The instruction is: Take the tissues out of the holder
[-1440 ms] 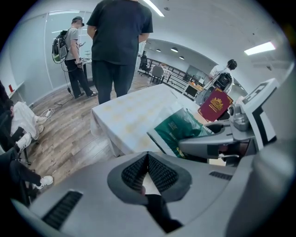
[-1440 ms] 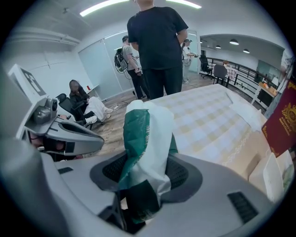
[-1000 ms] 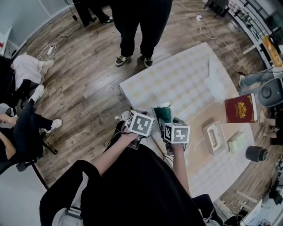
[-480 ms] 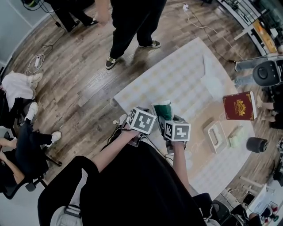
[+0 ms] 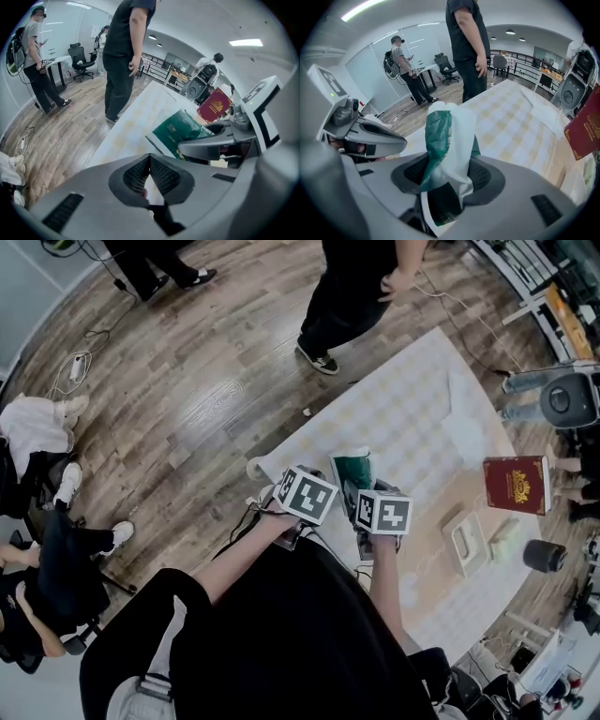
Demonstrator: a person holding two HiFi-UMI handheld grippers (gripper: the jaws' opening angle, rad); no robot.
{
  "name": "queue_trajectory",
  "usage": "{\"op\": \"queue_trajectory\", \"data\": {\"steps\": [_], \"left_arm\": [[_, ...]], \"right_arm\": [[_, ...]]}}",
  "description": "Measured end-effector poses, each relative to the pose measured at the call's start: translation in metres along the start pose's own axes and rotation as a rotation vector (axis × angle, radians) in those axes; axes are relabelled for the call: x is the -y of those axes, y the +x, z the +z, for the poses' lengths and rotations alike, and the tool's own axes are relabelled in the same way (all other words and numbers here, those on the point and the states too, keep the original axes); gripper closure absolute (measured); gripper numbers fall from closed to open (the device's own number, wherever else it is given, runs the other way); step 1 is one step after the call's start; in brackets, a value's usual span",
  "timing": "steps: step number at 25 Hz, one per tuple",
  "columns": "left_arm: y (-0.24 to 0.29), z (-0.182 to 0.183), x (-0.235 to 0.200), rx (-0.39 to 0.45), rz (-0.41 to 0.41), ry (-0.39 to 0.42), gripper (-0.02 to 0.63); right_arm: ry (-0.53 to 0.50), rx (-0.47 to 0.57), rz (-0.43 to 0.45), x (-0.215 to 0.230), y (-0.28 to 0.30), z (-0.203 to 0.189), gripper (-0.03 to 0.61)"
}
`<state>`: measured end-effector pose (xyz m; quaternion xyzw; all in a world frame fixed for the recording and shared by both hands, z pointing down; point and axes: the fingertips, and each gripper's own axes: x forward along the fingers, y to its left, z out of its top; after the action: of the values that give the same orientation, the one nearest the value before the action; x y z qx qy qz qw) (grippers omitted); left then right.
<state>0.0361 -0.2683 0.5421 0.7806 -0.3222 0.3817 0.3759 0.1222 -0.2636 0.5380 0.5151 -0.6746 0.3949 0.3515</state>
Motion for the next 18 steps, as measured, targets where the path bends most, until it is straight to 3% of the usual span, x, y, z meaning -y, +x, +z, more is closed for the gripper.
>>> {"op": "queue_trajectory", "data": {"steps": [18], "left_arm": [[0.001,0.033,-0.063,-0.012,-0.045,0.025,0.607]], "right_arm": [[0.052,-0.001,-0.106,0.014,0.034,0.074,0.36]]}}
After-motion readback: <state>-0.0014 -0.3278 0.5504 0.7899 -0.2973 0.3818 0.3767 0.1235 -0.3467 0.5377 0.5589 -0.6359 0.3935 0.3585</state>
